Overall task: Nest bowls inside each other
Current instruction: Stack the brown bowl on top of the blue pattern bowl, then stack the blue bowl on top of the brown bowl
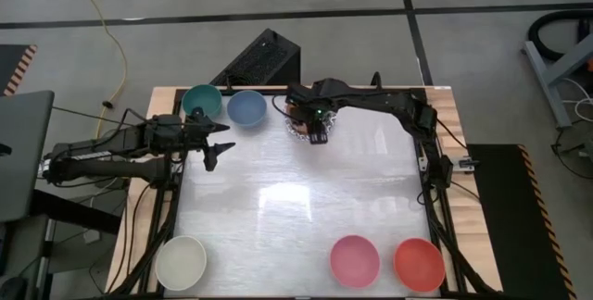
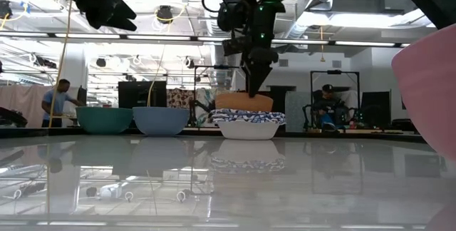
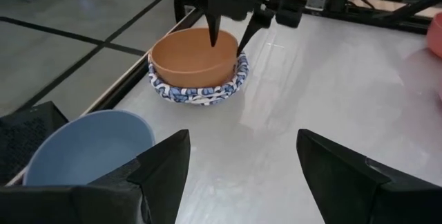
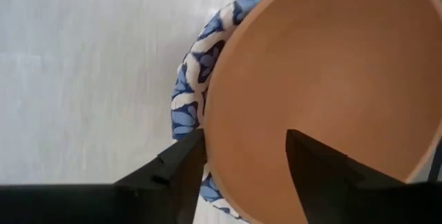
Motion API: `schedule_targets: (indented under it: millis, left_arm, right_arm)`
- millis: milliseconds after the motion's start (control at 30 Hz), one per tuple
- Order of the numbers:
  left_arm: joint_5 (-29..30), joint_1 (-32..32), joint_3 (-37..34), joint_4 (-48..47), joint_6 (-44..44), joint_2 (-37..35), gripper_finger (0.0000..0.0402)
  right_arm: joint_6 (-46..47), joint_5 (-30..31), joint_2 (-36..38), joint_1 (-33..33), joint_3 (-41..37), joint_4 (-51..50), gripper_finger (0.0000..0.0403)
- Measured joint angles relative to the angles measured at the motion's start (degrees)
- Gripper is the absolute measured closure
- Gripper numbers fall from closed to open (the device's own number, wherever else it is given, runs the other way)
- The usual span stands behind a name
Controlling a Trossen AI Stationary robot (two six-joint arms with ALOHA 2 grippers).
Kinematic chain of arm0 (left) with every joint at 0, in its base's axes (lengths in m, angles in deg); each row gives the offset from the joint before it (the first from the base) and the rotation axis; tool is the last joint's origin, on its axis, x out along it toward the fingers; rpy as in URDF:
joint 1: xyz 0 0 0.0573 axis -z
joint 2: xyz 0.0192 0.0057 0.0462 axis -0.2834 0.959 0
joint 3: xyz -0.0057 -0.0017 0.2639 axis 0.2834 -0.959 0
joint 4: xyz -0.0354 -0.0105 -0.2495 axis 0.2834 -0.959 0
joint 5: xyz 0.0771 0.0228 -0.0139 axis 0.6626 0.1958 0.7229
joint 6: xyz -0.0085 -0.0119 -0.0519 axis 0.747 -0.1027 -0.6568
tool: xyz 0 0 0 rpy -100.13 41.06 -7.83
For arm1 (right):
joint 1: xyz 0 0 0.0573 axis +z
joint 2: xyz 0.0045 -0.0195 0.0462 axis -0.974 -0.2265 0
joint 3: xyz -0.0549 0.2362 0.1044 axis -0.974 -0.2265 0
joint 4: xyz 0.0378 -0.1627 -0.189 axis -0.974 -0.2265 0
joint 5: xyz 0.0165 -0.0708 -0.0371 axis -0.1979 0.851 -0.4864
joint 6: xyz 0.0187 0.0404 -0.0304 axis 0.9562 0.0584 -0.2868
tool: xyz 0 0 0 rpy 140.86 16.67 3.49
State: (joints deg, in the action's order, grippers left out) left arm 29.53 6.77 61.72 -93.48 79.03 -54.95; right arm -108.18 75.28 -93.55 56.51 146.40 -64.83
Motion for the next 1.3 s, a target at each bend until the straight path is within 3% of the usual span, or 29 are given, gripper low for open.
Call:
schedule_targets:
  millis: [233,500,667,867,1033,1200,1300]
  left_arm:
    - [2.9,0.0,0.0,-0.2,2.6,2.7,0.0146]
    - [7.8,-0.1,0.0,-1.2,7.2,12.7,0.0146]
    - [1.9,-2.0,0.0,1.0,6.9,17.4,0.0146]
    - [4.7,-3.8,0.0,3.8,9.7,24.8,0.0146]
    - [10.0,-7.8,0.0,8.8,13.5,31.2,0.0146]
    - [8.8,-14.4,0.0,14.2,15.5,37.4,0.0146]
    - [5.2,-17.9,0.0,16.1,15.6,40.6,0.0146]
  right_arm:
    - [1.5,0.0,0.0,0.0,6.2,-3.5,0.0172]
    - [2.7,0.0,0.1,0.1,12.7,-7.3,0.0174]
    - [3.3,0.0,0.1,0.1,14.7,-10.0,0.0174]
    - [3.0,0.0,0.1,0.1,14.9,-11.6,0.0174]
    - [3.0,0.0,0.0,0.0,14.9,-12.0,0.0175]
    - [3.0,0.0,0.0,0.0,14.9,-13.4,0.0175]
    - [3.0,0.0,0.0,0.0,14.9,-13.5,0.0175]
